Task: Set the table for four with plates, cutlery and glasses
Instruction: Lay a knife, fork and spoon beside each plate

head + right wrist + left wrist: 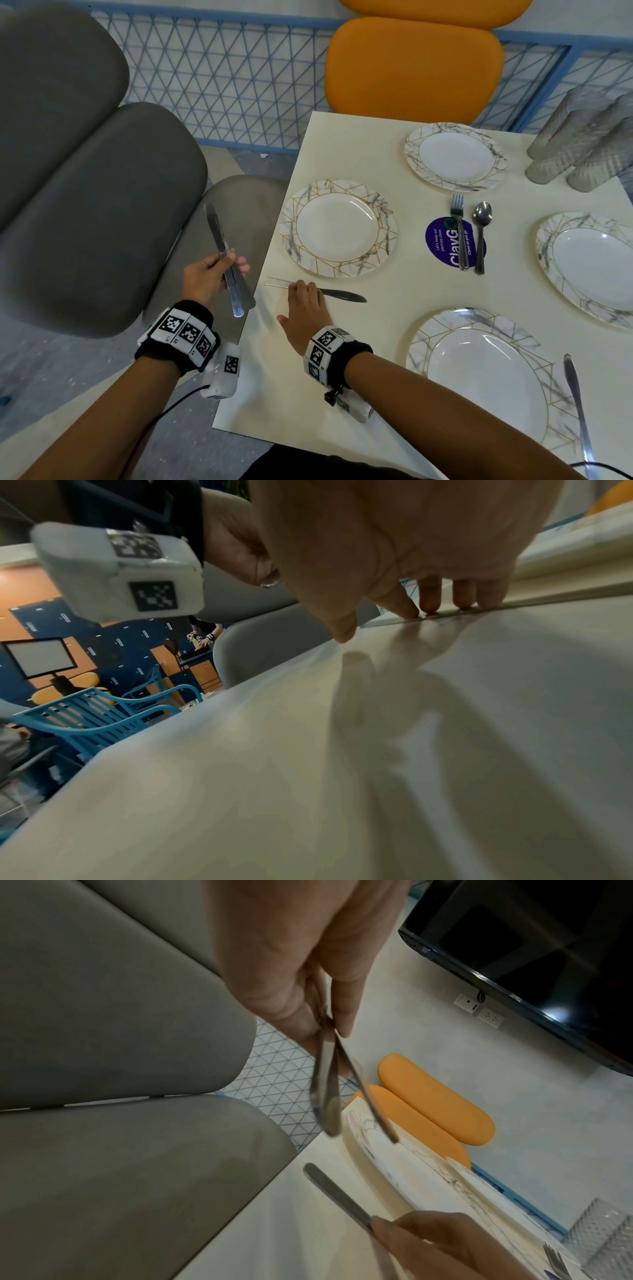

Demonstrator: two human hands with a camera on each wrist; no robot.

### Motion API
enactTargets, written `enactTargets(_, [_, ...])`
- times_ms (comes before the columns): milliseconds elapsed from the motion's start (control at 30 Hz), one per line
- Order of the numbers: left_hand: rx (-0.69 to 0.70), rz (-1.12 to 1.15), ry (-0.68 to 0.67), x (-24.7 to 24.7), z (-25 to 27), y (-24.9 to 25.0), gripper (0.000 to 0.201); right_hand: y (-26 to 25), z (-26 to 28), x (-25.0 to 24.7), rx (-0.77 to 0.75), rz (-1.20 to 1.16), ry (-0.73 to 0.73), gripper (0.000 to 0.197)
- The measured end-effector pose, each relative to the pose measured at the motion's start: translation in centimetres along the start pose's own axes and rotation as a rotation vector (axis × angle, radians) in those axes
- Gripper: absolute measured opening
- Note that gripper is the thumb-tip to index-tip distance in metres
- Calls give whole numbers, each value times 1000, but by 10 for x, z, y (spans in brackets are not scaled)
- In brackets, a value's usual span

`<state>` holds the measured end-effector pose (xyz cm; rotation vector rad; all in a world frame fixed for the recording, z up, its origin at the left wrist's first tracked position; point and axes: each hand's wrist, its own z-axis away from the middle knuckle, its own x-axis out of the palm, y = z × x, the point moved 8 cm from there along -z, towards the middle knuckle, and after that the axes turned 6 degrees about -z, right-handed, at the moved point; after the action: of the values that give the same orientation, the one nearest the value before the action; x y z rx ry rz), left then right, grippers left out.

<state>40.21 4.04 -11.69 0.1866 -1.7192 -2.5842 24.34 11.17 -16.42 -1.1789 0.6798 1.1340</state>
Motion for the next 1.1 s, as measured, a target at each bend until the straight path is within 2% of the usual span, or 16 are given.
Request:
enactTargets(200, [-1,-22,-24,16,2,3,10,-1,1,-9,-21,-51,32,61])
enactTargets(400, [9,37,-84,55,0,14,6,13,-1,-55,-39,-251,215,42])
enactTargets(533, [1,83,-172,88,-6,23,3,31,-4,-85,13,-505,256,33])
enactTargets(667, [-14,93,-265,125,-16,37,2,49,-7,-97,69,-800,226,26])
enactTargets(700, [-20,103,-291,136,-19,41,2,55,-7,-100,88,-857,221,18])
enactTargets(733, [-27,111,-316,147,-21,45,2,63,-8,-104,109,-929,216,8])
enactTargets(767, [-33,119,-339,158,-24,48,3,72,-9,-108,133,-1010,216,7])
enactTargets(833, [-36,138,-378,179,-27,56,5,96,-10,-118,190,-1198,248,17])
enactTargets(933, [-30,178,-399,204,-30,70,13,134,-9,-139,266,-1410,373,24])
enactTargets(1100, [-31,248,-352,215,-47,81,14,208,-12,-186,306,-1369,571,19])
